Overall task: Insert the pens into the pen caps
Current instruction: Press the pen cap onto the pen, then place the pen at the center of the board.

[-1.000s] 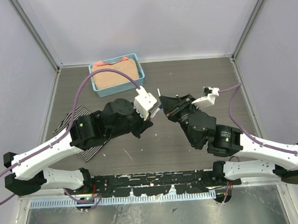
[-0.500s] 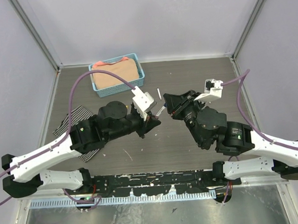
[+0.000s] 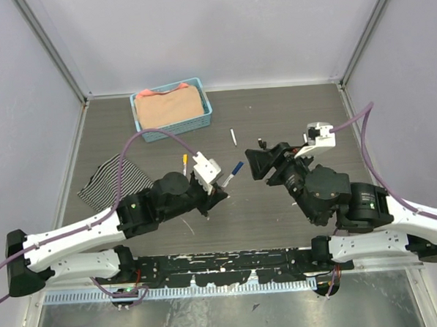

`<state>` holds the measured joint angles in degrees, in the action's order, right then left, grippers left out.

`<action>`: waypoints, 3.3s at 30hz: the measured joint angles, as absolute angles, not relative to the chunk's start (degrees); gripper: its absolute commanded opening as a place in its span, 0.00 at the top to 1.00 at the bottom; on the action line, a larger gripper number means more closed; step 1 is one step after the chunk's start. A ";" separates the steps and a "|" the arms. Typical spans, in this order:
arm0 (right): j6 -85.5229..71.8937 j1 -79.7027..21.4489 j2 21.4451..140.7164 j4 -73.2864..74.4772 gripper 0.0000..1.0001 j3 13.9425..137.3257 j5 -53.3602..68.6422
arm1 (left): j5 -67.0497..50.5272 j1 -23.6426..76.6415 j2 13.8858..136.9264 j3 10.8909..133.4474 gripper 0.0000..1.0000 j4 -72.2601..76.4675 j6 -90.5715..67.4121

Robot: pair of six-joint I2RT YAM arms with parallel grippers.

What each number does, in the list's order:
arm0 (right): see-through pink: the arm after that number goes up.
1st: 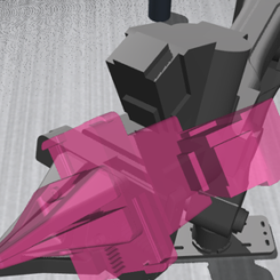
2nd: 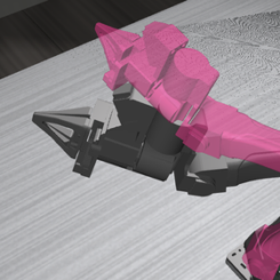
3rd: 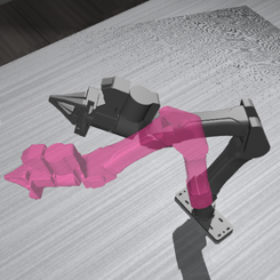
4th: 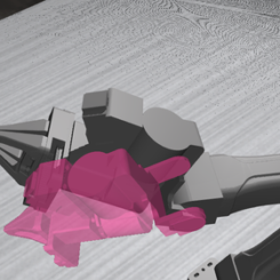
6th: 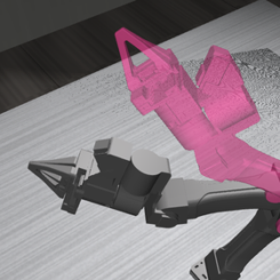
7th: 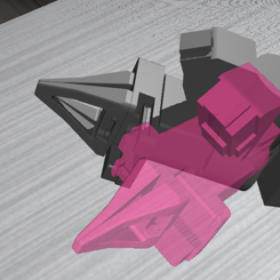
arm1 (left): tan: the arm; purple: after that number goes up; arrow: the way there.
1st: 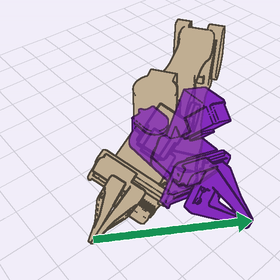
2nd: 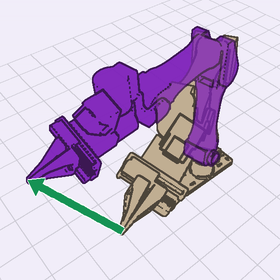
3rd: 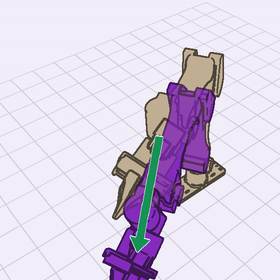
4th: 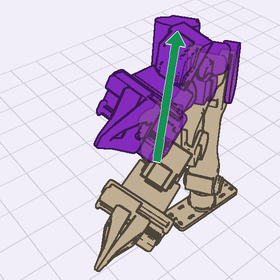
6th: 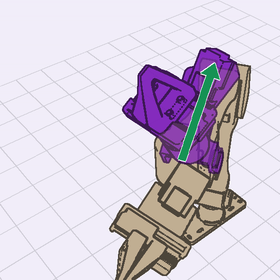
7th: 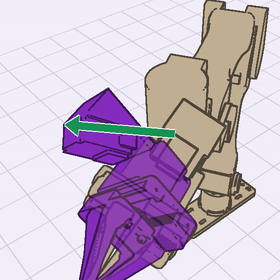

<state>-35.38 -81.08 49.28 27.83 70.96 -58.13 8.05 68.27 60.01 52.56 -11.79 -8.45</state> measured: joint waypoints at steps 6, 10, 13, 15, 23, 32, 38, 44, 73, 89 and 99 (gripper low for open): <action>-36.99 -81.08 44.40 30.63 0.34 66.04 -60.51 | 7.01 67.92 53.19 44.88 1.00 -8.80 -6.85; -37.08 -81.06 43.09 32.21 0.34 63.46 -61.21 | 1.72 66.28 49.65 43.18 1.00 -5.34 -5.37; -36.29 -80.38 43.86 32.38 0.34 63.20 -61.19 | -0.86 64.90 48.31 42.22 1.00 -3.20 -4.89; -35.81 -77.97 45.15 32.38 0.34 63.22 -60.14 | -1.89 63.94 48.27 41.95 1.00 -2.39 -4.82; -34.24 -50.87 50.96 32.21 0.33 62.65 -41.76 | -1.10 58.08 52.82 43.00 1.00 -4.05 -9.15; -34.02 -31.59 52.84 30.33 0.27 57.08 -19.64 | 11.20 54.26 70.87 55.27 1.00 -17.61 -20.01; -35.07 -29.12 52.53 30.52 0.26 52.21 -10.50 | 17.80 51.22 85.67 62.19 1.00 -26.92 -28.03; -36.14 -29.12 48.88 31.03 0.25 51.51 -7.42 | 18.85 46.87 94.56 64.34 1.00 -31.24 -32.88; -36.56 -29.12 46.92 32.25 0.25 50.17 -5.17 | 20.10 41.91 106.15 67.77 0.88 -31.24 -31.99; -36.53 -29.12 46.92 32.25 0.25 50.13 -4.80 | 20.08 41.10 106.67 68.16 0.66 -30.33 -31.14; -36.51 -29.12 46.92 32.40 0.25 50.13 -4.80 | 19.99 41.01 106.67 68.27 0.65 -30.33 -31.11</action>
<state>-36.51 -29.12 46.92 32.40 50.13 -4.80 19.99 41.01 106.67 68.27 -30.33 -31.11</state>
